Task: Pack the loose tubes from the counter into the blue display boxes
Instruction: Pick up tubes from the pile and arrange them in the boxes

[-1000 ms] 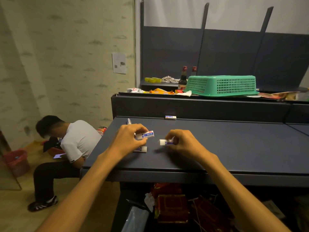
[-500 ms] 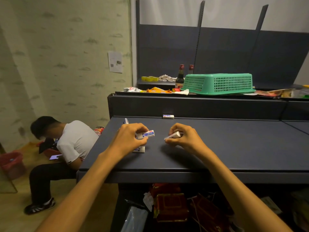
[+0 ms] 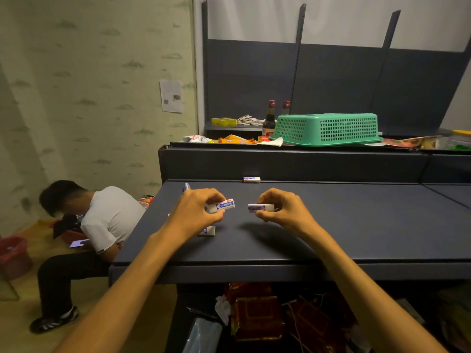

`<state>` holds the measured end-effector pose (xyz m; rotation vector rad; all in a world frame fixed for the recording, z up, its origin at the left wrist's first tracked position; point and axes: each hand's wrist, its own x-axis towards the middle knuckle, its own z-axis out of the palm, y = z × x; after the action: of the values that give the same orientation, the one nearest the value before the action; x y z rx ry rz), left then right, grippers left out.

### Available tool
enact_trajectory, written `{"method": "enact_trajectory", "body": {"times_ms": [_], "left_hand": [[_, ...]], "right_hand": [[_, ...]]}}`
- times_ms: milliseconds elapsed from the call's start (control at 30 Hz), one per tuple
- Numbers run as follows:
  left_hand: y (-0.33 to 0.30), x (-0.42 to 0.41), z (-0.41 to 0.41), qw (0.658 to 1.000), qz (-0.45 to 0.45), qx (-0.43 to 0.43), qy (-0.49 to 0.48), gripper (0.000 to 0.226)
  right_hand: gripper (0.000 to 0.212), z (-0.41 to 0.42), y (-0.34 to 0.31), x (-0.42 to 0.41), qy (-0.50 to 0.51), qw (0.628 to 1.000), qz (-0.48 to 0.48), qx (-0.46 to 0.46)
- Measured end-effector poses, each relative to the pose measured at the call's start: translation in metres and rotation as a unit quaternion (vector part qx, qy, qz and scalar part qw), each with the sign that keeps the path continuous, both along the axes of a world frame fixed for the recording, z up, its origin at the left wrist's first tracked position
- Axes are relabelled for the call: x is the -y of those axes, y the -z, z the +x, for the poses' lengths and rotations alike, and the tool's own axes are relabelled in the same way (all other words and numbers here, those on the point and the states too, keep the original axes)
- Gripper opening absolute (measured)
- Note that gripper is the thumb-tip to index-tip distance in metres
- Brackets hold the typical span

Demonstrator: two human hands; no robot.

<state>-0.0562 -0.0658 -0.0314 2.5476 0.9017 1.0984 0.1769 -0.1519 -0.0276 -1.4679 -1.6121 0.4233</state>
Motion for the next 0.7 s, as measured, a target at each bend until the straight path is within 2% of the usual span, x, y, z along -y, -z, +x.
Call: {"method": "enact_trajectory", "body": {"times_ms": [367, 567, 700], "left_hand": [[-0.002, 0.006, 0.026, 1.000, -0.003, 0.001, 0.026, 0.023], [-0.005, 0.024, 0.081, 0.997, -0.002, 0.014, 0.072, 0.025], [-0.007, 0.045, 0.133, 0.994, -0.004, 0.010, 0.112, 0.025]], "right_hand": [[0.025, 0.028, 0.006, 0.013, 0.020, 0.998, 0.026, -0.056], [0.038, 0.065, 0.003, 0.053, 0.035, 0.986, 0.029, -0.162], [0.033, 0.106, 0.001, 0.090, 0.073, 0.978, 0.045, -0.192]]}}
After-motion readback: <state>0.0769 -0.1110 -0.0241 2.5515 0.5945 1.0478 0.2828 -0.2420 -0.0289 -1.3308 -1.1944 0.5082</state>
